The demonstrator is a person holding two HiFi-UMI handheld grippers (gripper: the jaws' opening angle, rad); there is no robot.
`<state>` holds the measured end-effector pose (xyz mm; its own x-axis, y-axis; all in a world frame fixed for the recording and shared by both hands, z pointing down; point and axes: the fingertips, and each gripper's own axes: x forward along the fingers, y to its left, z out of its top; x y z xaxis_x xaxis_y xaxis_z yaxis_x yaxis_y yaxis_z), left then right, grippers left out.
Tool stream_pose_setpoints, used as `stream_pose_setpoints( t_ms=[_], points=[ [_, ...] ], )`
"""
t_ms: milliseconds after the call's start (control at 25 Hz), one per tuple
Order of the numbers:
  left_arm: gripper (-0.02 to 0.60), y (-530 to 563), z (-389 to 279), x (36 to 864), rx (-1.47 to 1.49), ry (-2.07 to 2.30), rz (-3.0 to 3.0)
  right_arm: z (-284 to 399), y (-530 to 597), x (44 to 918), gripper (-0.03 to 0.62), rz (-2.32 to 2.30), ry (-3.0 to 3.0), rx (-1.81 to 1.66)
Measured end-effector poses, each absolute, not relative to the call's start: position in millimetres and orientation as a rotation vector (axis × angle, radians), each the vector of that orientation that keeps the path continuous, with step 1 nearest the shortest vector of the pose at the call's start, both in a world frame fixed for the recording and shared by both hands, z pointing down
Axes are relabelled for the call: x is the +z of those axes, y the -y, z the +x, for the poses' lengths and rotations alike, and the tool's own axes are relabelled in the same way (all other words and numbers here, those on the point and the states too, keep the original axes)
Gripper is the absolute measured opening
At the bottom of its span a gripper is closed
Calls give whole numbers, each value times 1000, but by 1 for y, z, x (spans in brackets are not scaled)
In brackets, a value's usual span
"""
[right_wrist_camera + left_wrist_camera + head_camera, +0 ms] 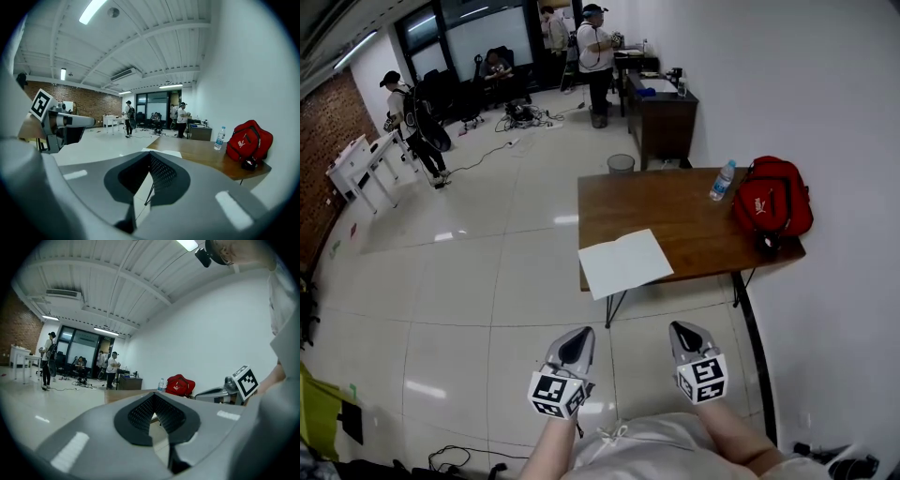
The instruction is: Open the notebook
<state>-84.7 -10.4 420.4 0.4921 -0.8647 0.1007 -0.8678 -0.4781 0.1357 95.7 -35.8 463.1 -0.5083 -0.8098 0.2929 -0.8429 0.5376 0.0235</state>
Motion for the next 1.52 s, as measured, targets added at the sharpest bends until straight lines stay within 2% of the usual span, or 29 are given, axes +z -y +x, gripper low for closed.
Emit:
stream_pose_setpoints(
  t_ms=[240,1080,1520],
  points=[
    [5,9,-66,408,22,1521,2570,106,30,455,6,1329,2564,249],
    [5,2,-25,403,36,1505,2592,131,29,432,5,1322,2608,168],
    [5,-8,-20,401,38,1479,2614,124,19,425,6,1311,2620,159]
  ],
)
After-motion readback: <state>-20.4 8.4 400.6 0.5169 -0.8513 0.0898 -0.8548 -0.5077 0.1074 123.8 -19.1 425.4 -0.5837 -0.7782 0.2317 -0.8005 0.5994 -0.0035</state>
